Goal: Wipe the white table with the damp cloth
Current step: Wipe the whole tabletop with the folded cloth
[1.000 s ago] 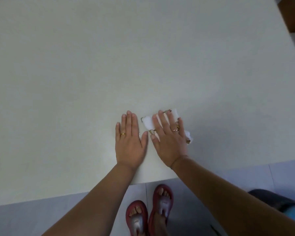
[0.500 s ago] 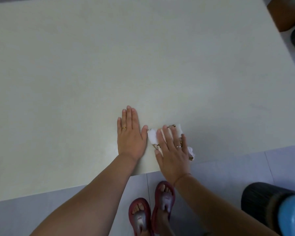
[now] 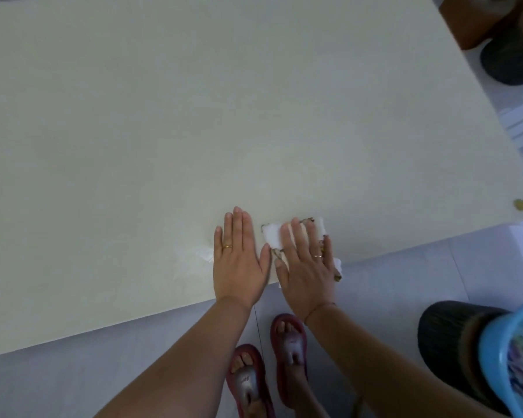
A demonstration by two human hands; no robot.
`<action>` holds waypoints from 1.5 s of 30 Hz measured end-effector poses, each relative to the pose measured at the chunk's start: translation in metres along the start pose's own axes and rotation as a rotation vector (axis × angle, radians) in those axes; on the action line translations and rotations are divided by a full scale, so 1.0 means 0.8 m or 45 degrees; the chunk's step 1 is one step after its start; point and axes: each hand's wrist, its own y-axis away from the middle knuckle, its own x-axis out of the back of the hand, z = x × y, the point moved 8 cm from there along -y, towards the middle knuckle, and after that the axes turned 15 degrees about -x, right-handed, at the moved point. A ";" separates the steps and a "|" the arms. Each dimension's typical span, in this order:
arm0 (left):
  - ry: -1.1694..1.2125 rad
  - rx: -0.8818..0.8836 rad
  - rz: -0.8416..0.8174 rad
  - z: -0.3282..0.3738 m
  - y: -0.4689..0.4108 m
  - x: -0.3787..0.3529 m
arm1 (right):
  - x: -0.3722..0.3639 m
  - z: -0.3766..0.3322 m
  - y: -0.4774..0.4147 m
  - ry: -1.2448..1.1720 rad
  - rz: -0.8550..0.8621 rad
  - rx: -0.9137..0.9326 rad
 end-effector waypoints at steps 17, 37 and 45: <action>0.030 0.119 0.081 0.029 -0.020 0.014 | 0.000 0.063 -0.013 0.006 -0.027 -0.011; -0.003 0.223 0.029 0.051 -0.123 -0.002 | 0.019 0.113 -0.078 0.123 -0.074 0.524; 0.042 0.238 0.042 0.050 -0.122 -0.003 | 0.045 0.185 -0.178 -0.092 0.002 -0.310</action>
